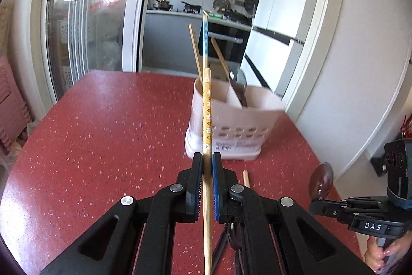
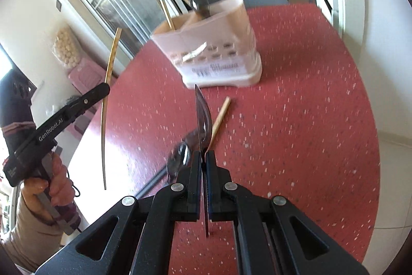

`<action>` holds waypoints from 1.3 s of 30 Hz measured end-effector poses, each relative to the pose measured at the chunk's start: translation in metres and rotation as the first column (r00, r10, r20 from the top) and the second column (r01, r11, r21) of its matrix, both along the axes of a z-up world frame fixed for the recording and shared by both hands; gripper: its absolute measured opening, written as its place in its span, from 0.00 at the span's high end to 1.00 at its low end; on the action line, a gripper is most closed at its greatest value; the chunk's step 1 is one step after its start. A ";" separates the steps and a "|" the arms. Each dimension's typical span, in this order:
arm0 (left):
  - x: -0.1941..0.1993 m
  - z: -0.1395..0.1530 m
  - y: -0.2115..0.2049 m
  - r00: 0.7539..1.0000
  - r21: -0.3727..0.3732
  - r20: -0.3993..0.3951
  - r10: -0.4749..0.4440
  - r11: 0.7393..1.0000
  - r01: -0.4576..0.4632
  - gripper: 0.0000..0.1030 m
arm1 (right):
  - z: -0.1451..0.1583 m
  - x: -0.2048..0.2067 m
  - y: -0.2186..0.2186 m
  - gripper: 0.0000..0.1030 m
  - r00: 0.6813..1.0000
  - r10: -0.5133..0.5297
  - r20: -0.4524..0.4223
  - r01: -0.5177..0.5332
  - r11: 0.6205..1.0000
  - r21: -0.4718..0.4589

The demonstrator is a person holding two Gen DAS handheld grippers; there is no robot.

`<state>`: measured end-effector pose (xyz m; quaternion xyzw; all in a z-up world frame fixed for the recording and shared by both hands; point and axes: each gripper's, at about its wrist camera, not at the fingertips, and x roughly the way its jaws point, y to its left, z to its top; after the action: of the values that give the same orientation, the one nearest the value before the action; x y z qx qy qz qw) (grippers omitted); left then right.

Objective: Organize utensils
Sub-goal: 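Lift the chopstick and spoon with both tools over the caddy, then lower the chopstick and spoon into the caddy and open both tools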

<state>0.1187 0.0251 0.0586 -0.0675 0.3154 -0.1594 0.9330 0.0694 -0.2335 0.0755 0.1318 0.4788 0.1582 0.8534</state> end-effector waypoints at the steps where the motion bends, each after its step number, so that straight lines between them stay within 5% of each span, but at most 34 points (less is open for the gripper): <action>1: 0.001 0.003 0.000 1.000 -0.004 0.009 0.007 1.000 -0.007 0.65 | 0.004 0.001 0.000 0.96 1.000 -0.005 0.016 0.005 1.000 -0.001; 13: 0.035 0.038 0.002 0.990 -0.077 0.127 0.064 0.996 -0.054 0.65 | 0.063 0.034 0.002 0.96 0.985 -0.012 0.172 0.018 0.999 -0.037; 25: 0.112 0.075 -0.018 0.960 -0.166 0.250 0.129 0.982 -0.089 0.65 | 0.120 0.103 0.001 0.96 0.952 -0.012 0.307 0.028 0.998 -0.049; 39: 0.169 0.058 -0.046 0.909 -0.216 0.334 0.250 0.959 -0.185 0.64 | 0.102 0.161 0.014 0.96 0.928 0.027 0.372 0.016 0.994 -0.112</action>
<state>0.2877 -0.0211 0.1166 -0.1559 0.1152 -0.0912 0.9768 0.2308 -0.2199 0.1778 0.0496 0.3167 0.1552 0.9344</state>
